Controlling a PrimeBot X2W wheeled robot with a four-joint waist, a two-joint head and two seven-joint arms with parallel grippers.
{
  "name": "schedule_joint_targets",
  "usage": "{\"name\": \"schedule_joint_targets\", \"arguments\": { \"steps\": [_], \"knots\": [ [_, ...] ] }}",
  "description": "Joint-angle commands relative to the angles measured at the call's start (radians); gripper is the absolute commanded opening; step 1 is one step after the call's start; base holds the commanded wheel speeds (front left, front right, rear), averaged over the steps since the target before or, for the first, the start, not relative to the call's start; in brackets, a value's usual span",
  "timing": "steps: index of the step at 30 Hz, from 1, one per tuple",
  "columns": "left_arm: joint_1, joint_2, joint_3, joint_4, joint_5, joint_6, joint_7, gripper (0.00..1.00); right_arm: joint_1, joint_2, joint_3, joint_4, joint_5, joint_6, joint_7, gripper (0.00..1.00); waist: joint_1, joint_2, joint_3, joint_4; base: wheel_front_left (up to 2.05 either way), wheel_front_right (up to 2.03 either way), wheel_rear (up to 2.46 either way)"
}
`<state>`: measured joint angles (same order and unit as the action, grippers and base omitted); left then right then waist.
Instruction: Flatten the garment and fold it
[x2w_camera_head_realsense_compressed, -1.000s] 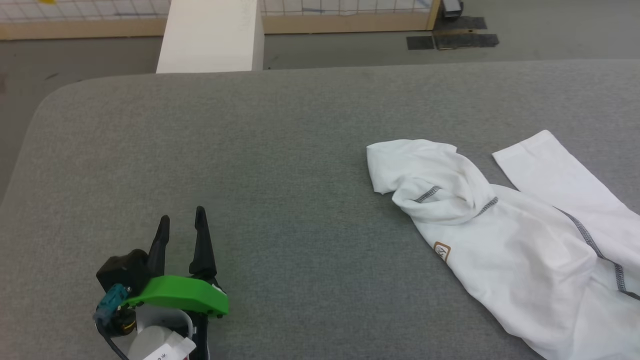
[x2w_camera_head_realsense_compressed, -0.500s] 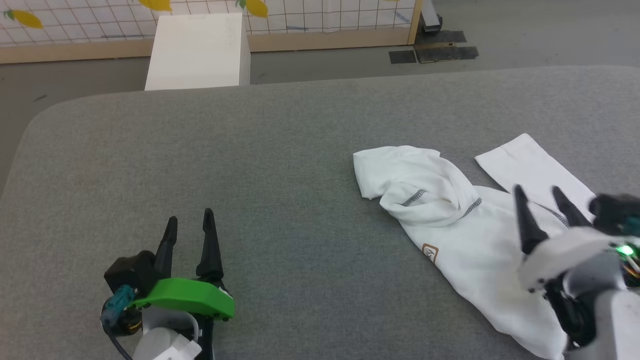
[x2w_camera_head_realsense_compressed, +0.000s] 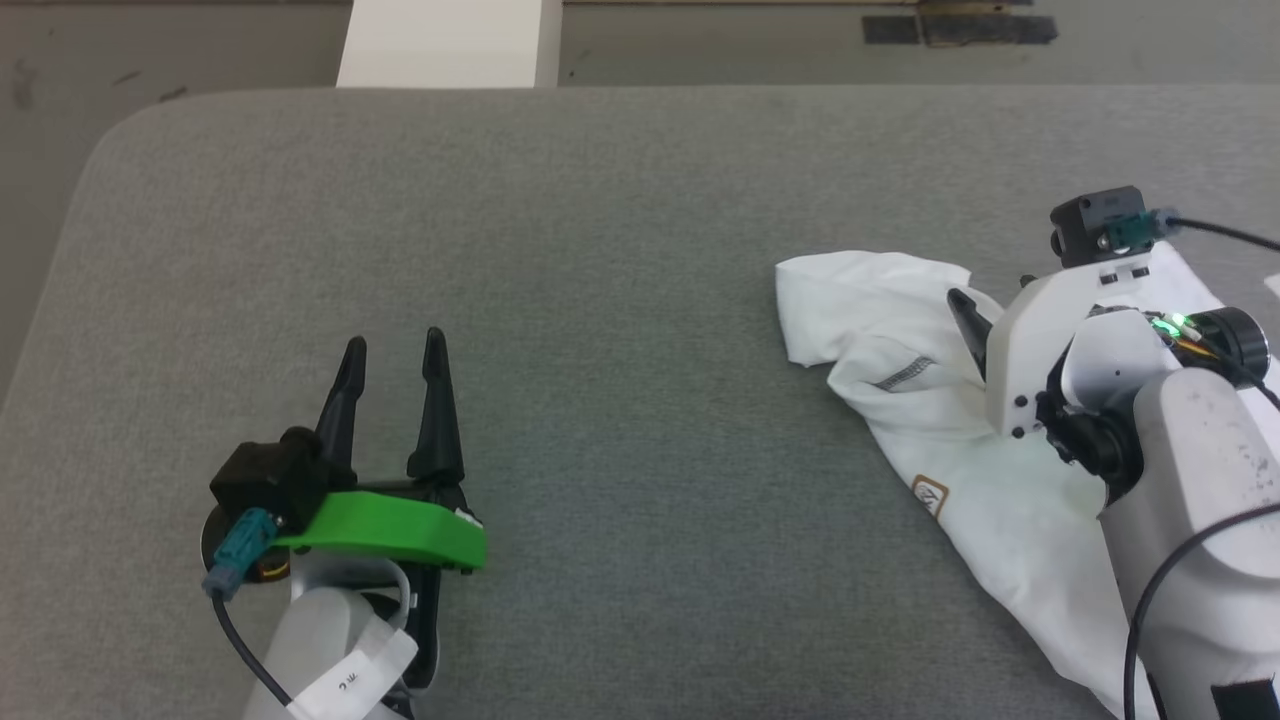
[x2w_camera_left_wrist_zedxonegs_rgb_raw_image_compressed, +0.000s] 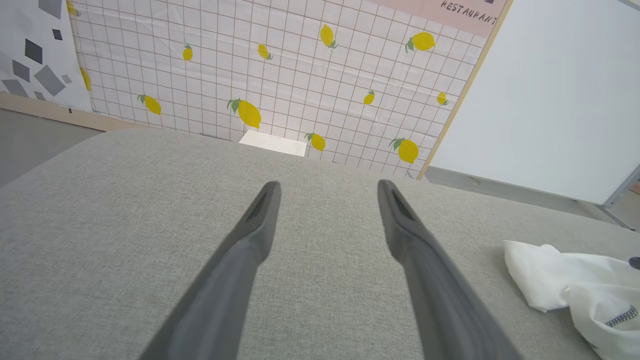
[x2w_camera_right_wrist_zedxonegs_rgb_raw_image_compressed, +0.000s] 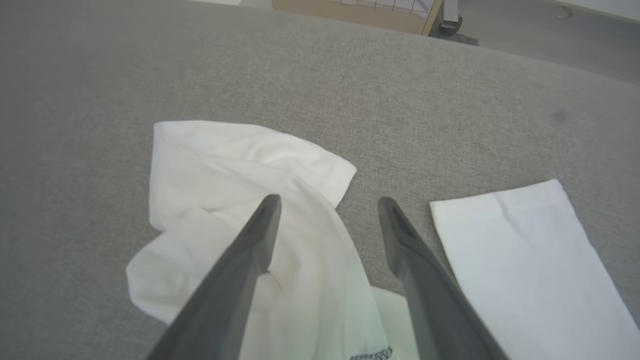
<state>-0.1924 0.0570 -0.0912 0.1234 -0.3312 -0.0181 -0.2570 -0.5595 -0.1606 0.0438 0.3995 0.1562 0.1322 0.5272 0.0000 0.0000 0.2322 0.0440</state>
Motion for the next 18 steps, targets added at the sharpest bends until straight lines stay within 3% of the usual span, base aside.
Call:
{"name": "schedule_joint_targets", "arguments": {
  "steps": [1, 3, 5, 6, 7, 13, 18],
  "knots": [
    [-0.021, -0.001, 0.001, -0.01, 0.012, -0.009, -0.005, 1.0, -0.028, -0.004, -0.001, 0.028, -0.005, -0.002, 0.021, 1.0, 0.0, 0.0, 0.051, 0.05, 0.0, 0.0, 0.0],
    [-0.028, -0.003, 0.003, -0.023, 0.018, -0.015, -0.005, 1.0, -0.052, -0.008, -0.002, 0.069, -0.011, -0.002, 0.065, 0.99, 0.0, 0.0, 0.061, 0.058, 0.0, 0.0, 0.0],
    [-0.029, -0.004, 0.006, -0.032, 0.023, -0.02, -0.005, 1.0, -0.068, -0.009, -0.008, 0.095, -0.011, -0.002, 0.102, 0.46, 0.0, 0.0, 0.066, 0.063, 0.0, 0.0, 0.0],
    [-0.028, -0.004, 0.008, -0.036, 0.025, -0.022, -0.005, 1.0, -0.074, -0.01, -0.008, 0.101, -0.011, -0.002, 0.113, 0.11, 0.0, 0.0, 0.067, 0.065, 0.0, 0.0, 0.0],
    [-0.027, -0.005, 0.01, -0.039, 0.027, -0.024, -0.005, 1.0, -0.078, -0.011, -0.01, 0.102, -0.009, -0.002, 0.117, 0.0, 0.0, 0.0, 0.066, 0.066, 0.0, 0.0, 0.0],
    [-0.005, -0.006, 0.029, -0.046, 0.038, -0.029, -0.005, 1.0, -0.052, 0.001, -0.014, 0.047, 0.028, -0.002, 0.105, 0.0, 0.0, 0.0, 0.023, 0.058, 0.0, 0.0, 0.0],
    [0.036, -0.007, 0.053, -0.042, 0.044, -0.028, -0.005, 1.0, 0.041, 0.049, 0.028, -0.151, 0.096, -0.002, 0.054, 0.0, 0.0, 0.0, -0.044, 0.041, 0.0, 0.0, 0.0]
  ]
}}
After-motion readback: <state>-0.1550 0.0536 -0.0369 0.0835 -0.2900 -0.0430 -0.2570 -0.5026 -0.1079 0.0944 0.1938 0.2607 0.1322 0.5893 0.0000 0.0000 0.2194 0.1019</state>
